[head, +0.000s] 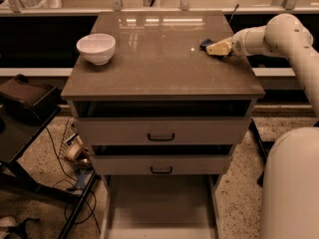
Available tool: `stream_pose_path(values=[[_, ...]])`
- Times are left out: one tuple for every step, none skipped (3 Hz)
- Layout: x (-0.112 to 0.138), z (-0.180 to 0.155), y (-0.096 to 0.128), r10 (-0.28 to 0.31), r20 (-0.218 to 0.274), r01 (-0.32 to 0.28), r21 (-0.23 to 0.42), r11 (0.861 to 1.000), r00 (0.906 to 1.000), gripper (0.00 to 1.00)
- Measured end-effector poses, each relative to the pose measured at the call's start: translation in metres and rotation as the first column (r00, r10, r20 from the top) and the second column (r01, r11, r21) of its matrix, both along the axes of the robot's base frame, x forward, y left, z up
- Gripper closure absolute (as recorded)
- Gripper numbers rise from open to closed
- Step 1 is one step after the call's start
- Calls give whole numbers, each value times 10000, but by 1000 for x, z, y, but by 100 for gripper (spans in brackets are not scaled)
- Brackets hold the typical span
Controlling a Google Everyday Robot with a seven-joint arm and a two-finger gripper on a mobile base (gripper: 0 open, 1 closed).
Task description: Place rxbar blueberry into white bowl
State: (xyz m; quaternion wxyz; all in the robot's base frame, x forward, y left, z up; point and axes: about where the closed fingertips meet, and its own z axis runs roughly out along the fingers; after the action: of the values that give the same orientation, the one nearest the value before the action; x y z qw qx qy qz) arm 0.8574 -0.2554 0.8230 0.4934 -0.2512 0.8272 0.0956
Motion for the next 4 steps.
stream_pose_path(values=[[1,2,-2,-26,19,27,-114,9999,10000,100],[4,14,-10,-170,131,179,-710,9973,9998,100],[11,39,-28,-316,198,348,-1879,9816,9993,100],[14,61,-35,-293,330,363,-2376,9707,9990,100]])
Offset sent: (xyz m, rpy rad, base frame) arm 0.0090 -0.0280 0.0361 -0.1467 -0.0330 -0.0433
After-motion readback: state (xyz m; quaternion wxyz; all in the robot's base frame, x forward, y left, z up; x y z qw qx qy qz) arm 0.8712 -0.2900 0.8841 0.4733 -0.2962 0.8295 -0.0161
